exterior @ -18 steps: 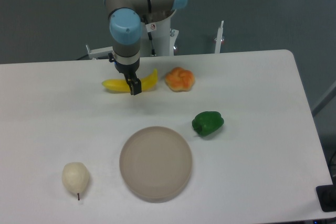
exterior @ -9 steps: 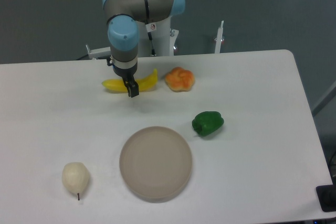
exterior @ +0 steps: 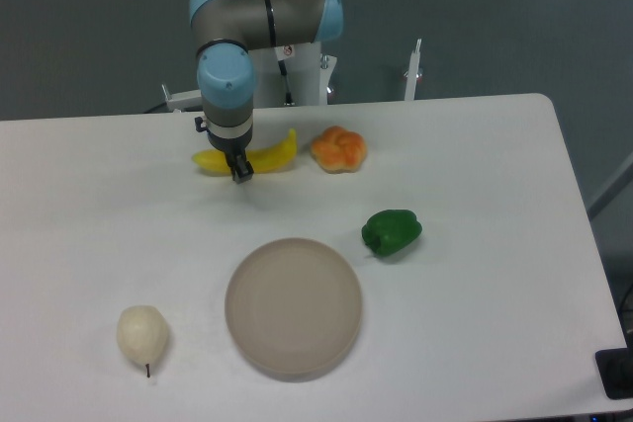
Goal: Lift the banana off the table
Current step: 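Lift the banana off the table and carry it toward the green pepper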
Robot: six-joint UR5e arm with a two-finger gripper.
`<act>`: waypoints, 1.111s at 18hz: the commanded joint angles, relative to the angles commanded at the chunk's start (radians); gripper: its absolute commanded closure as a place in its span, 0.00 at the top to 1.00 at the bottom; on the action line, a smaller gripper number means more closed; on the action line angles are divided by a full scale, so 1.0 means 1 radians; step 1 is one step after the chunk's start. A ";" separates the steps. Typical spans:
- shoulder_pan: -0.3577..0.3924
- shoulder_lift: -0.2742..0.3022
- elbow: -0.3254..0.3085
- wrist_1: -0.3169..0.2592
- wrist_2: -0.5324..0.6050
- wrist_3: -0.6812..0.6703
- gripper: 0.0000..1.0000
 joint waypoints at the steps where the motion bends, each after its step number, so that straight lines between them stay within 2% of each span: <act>1: 0.003 0.002 0.006 0.000 -0.005 0.002 0.01; 5: 0.020 0.017 0.066 -0.021 -0.005 -0.005 0.00; 8: 0.074 0.020 0.136 -0.037 0.003 -0.005 0.01; 12: 0.150 0.017 0.299 -0.220 -0.002 -0.002 0.01; 14: 0.190 0.003 0.372 -0.284 -0.002 0.000 0.01; 18: 0.288 -0.029 0.463 -0.296 0.003 0.009 0.01; 20: 0.316 -0.070 0.534 -0.322 0.008 0.009 0.01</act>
